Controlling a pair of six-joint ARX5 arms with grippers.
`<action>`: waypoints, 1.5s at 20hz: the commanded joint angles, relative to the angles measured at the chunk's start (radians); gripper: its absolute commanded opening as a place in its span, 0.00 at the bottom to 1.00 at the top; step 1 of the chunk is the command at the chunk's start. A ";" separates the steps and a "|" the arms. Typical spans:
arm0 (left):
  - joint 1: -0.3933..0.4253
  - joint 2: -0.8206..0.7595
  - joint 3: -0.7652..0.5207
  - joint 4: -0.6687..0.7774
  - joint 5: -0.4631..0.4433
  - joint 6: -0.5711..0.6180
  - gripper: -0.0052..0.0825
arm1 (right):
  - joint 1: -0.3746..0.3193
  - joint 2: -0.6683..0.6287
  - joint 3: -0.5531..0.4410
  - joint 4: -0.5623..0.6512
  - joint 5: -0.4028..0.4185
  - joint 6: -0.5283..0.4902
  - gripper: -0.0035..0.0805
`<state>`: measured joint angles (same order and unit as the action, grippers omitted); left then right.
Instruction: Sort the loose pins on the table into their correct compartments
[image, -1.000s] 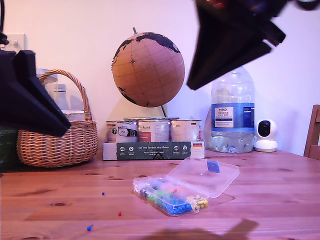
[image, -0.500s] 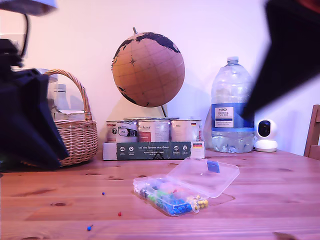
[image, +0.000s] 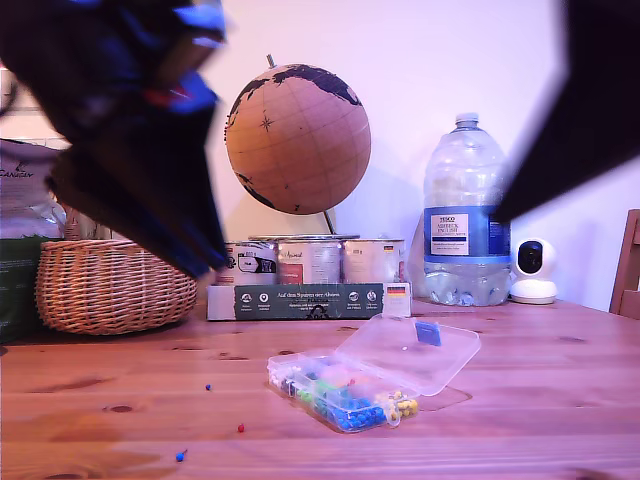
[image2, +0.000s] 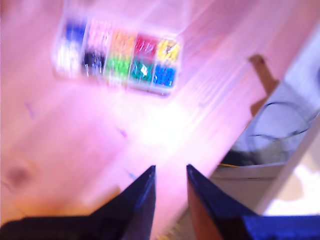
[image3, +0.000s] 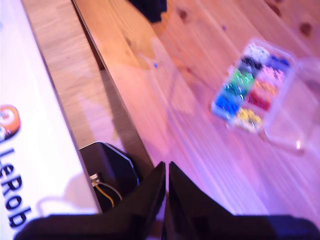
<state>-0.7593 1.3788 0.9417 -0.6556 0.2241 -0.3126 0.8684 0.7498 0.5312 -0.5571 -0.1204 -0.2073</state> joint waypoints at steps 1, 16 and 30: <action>-0.007 0.023 0.013 -0.012 -0.028 -0.114 0.24 | -0.026 -0.055 -0.016 0.013 0.008 -0.001 0.03; -0.059 0.225 0.017 -0.073 -0.181 -0.369 0.25 | -0.118 -0.179 -0.019 0.014 0.007 0.005 0.03; -0.061 0.341 0.056 -0.035 -0.181 -0.349 0.25 | -0.116 -0.180 -0.019 0.023 0.006 0.018 0.03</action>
<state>-0.8162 1.6966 1.0012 -0.6880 0.0456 -0.6701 0.7479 0.5694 0.5144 -0.5449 -0.1135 -0.1951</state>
